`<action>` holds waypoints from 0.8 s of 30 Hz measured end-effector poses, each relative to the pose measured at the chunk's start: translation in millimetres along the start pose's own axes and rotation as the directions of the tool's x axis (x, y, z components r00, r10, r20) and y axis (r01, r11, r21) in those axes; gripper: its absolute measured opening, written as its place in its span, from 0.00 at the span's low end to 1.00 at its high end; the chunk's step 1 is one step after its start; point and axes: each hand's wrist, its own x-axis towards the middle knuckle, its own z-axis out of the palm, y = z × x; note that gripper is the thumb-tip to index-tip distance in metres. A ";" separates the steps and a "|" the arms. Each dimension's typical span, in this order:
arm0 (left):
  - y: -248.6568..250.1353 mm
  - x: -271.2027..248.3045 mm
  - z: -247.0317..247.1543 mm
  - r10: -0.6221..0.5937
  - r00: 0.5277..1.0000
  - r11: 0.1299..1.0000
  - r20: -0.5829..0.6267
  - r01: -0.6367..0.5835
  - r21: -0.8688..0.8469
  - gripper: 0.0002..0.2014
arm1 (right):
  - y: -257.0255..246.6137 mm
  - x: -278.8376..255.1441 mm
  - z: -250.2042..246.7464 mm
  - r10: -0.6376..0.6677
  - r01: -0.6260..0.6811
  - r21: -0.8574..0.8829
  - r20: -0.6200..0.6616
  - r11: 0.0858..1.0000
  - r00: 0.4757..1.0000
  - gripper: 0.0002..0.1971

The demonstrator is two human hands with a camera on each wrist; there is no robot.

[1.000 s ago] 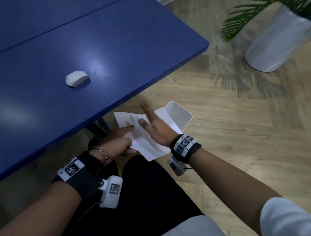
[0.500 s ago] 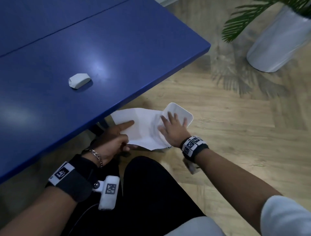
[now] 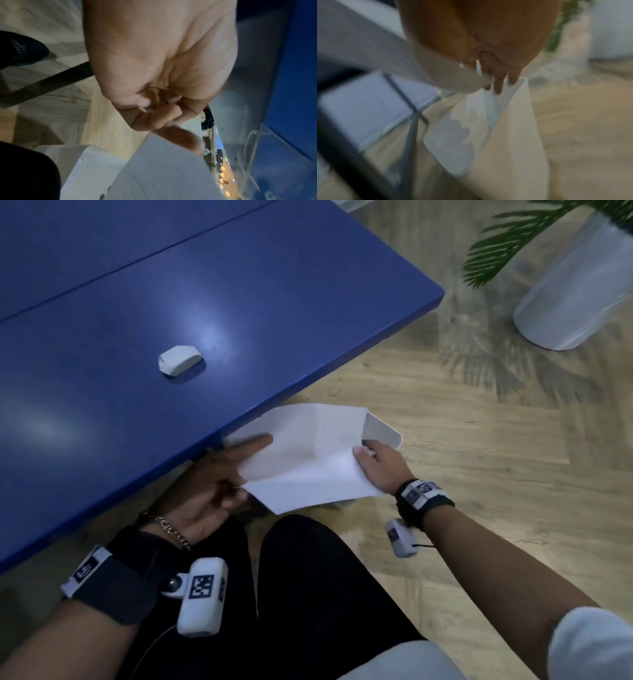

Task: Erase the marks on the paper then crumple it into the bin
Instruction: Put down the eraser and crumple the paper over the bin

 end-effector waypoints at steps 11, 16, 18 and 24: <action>-29.9 20.1 -33.9 0.164 0.976 0.801 -0.140 -0.049 0.597 0.25 | 14.1 -27.9 -43.7 -0.081 -0.267 0.795 0.367 0.545 0.927 0.18; -25.0 22.6 -21.3 0.247 0.960 0.640 -0.133 -0.058 0.767 0.31 | 26.7 -9.1 -34.8 0.133 -0.135 0.195 0.026 0.971 0.991 0.10; -23.1 23.6 -17.1 0.215 0.969 0.662 -0.123 -0.052 0.747 0.29 | 18.4 -8.9 -36.1 0.098 -0.095 0.065 -0.055 0.993 0.994 0.14; -22.8 30.1 14.7 0.149 0.982 0.770 -0.116 -0.041 0.636 0.32 | -92.8 -50.0 -10.0 -0.478 0.478 0.085 -0.021 0.874 0.878 0.28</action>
